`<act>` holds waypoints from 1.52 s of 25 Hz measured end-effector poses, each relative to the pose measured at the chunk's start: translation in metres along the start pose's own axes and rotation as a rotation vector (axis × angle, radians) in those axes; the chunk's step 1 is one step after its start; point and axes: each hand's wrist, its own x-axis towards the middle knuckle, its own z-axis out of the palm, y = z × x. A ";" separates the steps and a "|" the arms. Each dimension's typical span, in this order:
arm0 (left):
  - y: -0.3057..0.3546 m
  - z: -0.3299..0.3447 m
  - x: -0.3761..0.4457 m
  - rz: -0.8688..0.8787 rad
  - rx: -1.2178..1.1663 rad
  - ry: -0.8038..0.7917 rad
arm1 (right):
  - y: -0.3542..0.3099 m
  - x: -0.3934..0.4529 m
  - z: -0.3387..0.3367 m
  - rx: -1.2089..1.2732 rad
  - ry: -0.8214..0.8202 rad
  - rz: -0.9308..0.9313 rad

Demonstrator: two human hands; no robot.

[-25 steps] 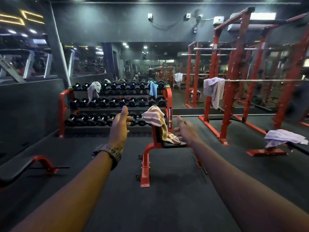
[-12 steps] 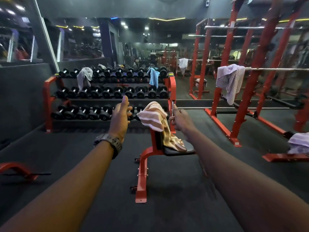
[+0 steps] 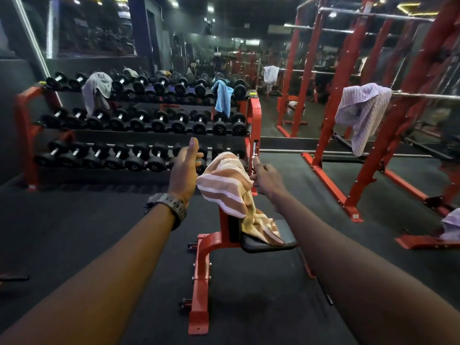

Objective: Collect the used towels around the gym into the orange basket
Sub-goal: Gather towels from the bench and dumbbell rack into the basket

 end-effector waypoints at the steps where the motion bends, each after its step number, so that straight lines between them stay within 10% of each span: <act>1: -0.008 0.006 0.021 -0.008 0.000 -0.001 | 0.006 0.025 0.008 -0.004 -0.008 0.000; 20: -0.157 0.131 0.300 -0.137 0.081 0.135 | 0.099 0.336 0.131 -0.539 -0.137 -0.112; 26: -0.188 0.119 0.329 -0.174 0.101 0.170 | 0.113 0.365 0.160 -0.700 -0.408 -0.008; 31: -0.174 0.111 0.332 -0.144 0.118 0.167 | 0.107 0.364 0.151 -1.040 -0.166 -0.440; 38: -0.078 0.047 0.338 0.083 0.172 0.312 | -0.045 0.341 0.156 -0.683 -0.052 -0.765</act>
